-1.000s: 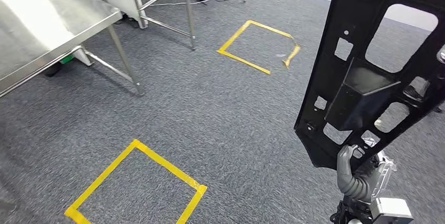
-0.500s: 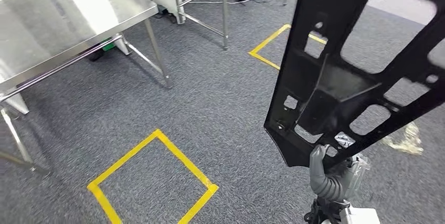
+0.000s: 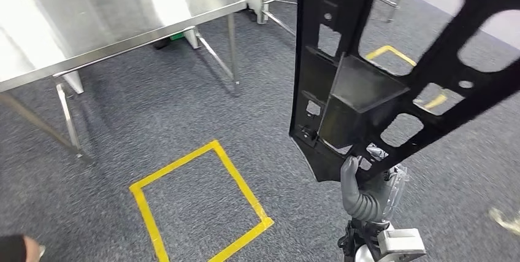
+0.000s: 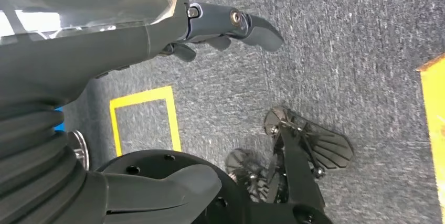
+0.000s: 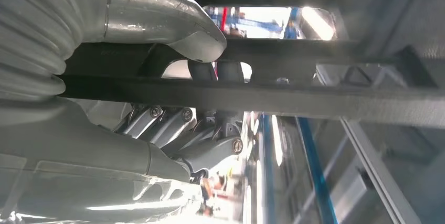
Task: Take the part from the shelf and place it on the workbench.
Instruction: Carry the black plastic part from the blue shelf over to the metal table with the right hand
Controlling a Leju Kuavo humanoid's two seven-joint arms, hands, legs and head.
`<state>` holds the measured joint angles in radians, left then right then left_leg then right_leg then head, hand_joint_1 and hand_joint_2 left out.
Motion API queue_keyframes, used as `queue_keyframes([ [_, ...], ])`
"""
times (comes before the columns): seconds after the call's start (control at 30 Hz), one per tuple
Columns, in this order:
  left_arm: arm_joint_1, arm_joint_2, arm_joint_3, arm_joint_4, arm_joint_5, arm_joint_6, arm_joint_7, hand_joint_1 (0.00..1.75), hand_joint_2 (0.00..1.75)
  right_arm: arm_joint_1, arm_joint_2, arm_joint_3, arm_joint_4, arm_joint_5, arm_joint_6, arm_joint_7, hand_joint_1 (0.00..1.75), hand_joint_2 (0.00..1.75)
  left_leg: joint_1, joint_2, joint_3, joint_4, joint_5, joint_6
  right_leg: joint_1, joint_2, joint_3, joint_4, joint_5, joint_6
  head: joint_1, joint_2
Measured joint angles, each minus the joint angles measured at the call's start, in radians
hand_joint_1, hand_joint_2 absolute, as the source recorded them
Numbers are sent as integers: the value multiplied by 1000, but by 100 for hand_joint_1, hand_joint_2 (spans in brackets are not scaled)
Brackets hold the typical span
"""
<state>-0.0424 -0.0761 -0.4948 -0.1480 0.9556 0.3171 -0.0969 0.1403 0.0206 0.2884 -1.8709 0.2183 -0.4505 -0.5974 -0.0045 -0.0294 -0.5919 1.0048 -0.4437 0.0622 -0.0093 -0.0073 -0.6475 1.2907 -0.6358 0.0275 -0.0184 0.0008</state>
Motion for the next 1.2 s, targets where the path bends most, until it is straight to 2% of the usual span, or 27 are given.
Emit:
queue_keyframes([
  [0.03,0,1,0,0,0,-2,2,0,175,-2,0,0,0,1,0,4,175,175,1,-18,1,1,0,0,-2,2,-13,16,3,7,0,0],
  [0.07,1,2,0,0,1,-2,4,0,175,-4,1,0,0,2,0,7,175,175,3,-37,2,2,0,-2,-5,5,-6,-10,24,18,0,0],
  [0.1,2,3,0,0,1,-3,5,0,175,-7,2,0,0,2,0,8,175,175,5,-54,4,3,-1,-5,-9,12,19,-74,58,31,0,0],
  [0.13,3,4,0,0,2,-3,5,0,175,-10,3,0,0,2,0,8,175,175,8,-70,4,6,-3,-10,-15,32,49,-147,91,42,0,0],
  [0.17,3,6,0,0,2,-3,6,0,175,-13,4,1,0,2,0,9,175,175,8,-85,2,11,-5,-16,-19,52,74,-210,117,46,1,0],
  [0.2,3,8,0,0,2,-3,6,0,175,-15,5,1,1,2,0,10,175,175,8,-96,-3,14,-6,-23,-21,68,90,-248,132,43,1,0],
  [0.23,4,9,0,0,2,-4,7,0,175,-17,6,1,1,2,0,10,175,175,7,-106,-8,15,-6,-30,-20,77,95,-260,136,34,1,0],
  [0.3,7,11,0,0,2,-3,8,0,175,-19,9,2,1,2,0,11,175,175,9,-120,-15,14,-2,-40,-18,61,95,-260,139,14,0,0],
  [0.33,9,12,0,0,2,-2,9,0,175,-21,11,2,1,2,0,12,175,175,9,-105,-19,19,-6,-45,-19,51,96,-261,141,7,0,0],
  [0.37,9,13,0,0,3,1,9,0,175,-22,13,3,1,2,0,12,175,175,8,-76,-30,40,-19,-50,-21,38,97,-263,141,-1,-2,0],
  [0.43,6,14,0,0,6,6,8,0,175,-25,17,3,2,1,2,11,175,175,8,-4,-82,144,-73,-57,-20,10,99,-264,139,-14,-4,0],
  [0.5,3,13,0,0,8,9,4,0,175,-26,21,3,7,0,6,10,175,175,12,22,-152,274,-124,-62,-15,-21,100,-264,135,-21,-5,0],
  [0.53,4,12,0,0,10,10,1,0,175,-28,23,3,10,-1,9,10,175,175,13,25,-170,304,-127,-63,-13,-36,100,-264,134,-23,-5,0],
  [0.57,5,11,0,0,11,12,0,0,175,-31,25,3,14,-3,13,9,175,175,14,28,-166,294,-110,-62,-13,-51,102,-264,132,-23,-5,0],
  [0.6,6,11,0,0,11,13,-1,0,175,-36,28,3,17,-4,17,8,175,175,13,36,-141,244,-79,-58,-12,-64,105,-264,129,-23,-5,0],
  [0.67,5,11,0,0,12,14,-1,0,175,-47,34,3,22,-6,21,7,175,175,6,87,-64,104,-21,-46,-7,-86,113,-263,122,-18,-5,0],
  [0.73,2,11,0,0,12,14,-2,0,175,-58,39,2,25,-6,22,7,175,175,-4,122,-26,31,-6,-37,-1,-106,120,-264,115,-9,-4,0],
  [0.8,1,11,0,0,12,14,-4,0,175,-66,44,2,27,-6,23,9,175,175,-9,100,-26,24,-7,-32,2,-130,129,-269,110,2,-4,0],
  [0.83,2,11,0,0,12,14,-4,0,175,-71,47,2,28,-5,24,11,175,175,-7,86,-23,18,-5,-28,1,-127,131,-267,106,7,-4,0],
  [0.9,2,11,1,0,13,16,-6,0,175,-80,50,2,31,-5,29,15,175,175,1,59,-15,7,4,-17,0,-74,112,-219,81,11,-3,0],
  [0.93,1,10,1,0,13,17,-7,0,175,-83,50,1,34,-6,33,16,175,175,5,45,-13,4,6,-14,-3,-36,83,-163,57,10,-2,0],
  [0.97,0,10,1,0,14,18,-10,0,175,-84,49,1,39,-8,36,16,175,175,6,29,-13,4,7,-11,-3,-11,48,-94,30,8,-1,0],
  [1.03,-1,8,1,0,14,17,-14,0,175,-85,48,0,50,-13,40,14,175,175,7,-7,-13,4,7,-10,-4,2,-13,11,2,12,-1,0],
  [1.07,0,7,1,0,14,17,-16,0,175,-85,47,-1,55,-16,41,11,175,175,8,-25,-12,5,6,-10,-5,4,-19,11,13,20,-1,0],
  [1.1,1,7,1,0,16,17,-17,0,175,-86,46,-1,59,-18,42,8,175,175,9,-40,-10,5,6,-11,-7,5,-6,-30,40,31,-1,0],
  [1.17,3,7,1,0,20,17,-19,0,175,-91,46,-1,66,-24,43,0,175,175,9,-65,-7,10,2,-18,-12,13,49,-172,107,48,-1,0],
  [1.2,5,8,1,0,22,17,-19,0,175,-93,46,-2,68,-27,43,-4,175,175,8,-73,-8,12,0,-23,-13,18,69,-225,129,47,-1,0],
])
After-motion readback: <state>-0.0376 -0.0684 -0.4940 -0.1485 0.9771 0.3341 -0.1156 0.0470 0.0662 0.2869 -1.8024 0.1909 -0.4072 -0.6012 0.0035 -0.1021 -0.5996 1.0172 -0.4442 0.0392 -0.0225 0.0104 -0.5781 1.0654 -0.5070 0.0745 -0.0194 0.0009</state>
